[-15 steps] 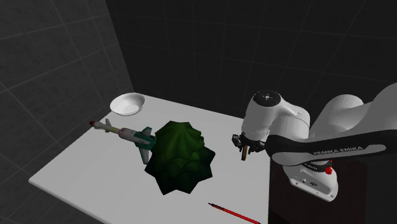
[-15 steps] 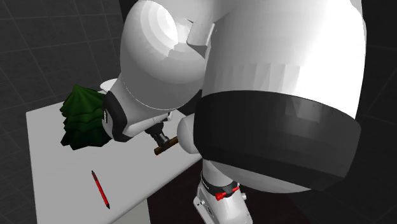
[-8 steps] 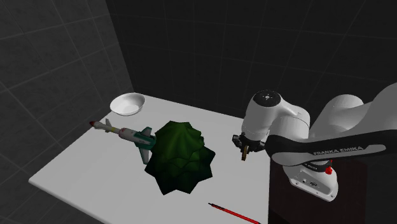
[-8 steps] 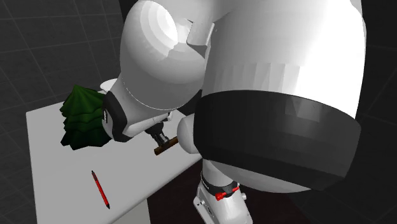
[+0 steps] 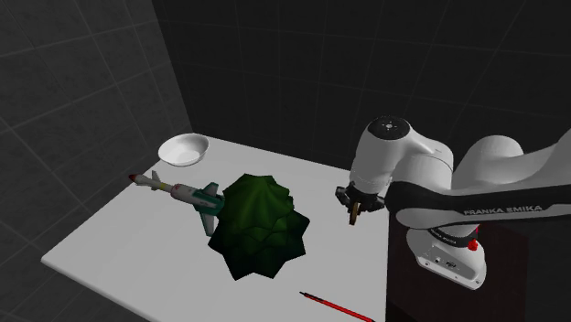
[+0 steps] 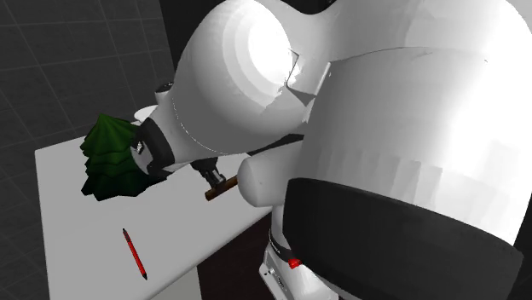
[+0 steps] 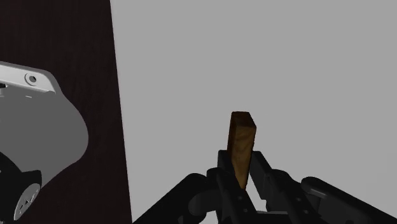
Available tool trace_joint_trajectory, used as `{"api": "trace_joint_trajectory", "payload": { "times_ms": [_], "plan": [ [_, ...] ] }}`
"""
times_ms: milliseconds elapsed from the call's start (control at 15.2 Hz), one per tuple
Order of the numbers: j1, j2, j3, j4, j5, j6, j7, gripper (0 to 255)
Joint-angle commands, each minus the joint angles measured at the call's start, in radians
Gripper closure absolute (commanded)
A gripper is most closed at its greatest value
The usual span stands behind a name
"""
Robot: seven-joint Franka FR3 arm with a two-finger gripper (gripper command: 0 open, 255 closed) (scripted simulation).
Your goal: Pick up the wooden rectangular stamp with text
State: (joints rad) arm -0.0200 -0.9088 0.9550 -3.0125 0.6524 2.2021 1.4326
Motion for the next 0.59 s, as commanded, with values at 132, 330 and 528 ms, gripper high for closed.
{"api": "trace_joint_trajectory", "payload": {
  "times_ms": [132, 330, 528],
  "plan": [
    [0.009, -0.063, -0.055, 0.023, -0.041, -0.086, -0.004, 255],
    [0.01, -0.102, -0.093, 0.043, -0.071, -0.143, -0.008, 255],
    [0.009, -0.127, -0.119, 0.059, -0.093, -0.182, -0.011, 255]
  ]
}}
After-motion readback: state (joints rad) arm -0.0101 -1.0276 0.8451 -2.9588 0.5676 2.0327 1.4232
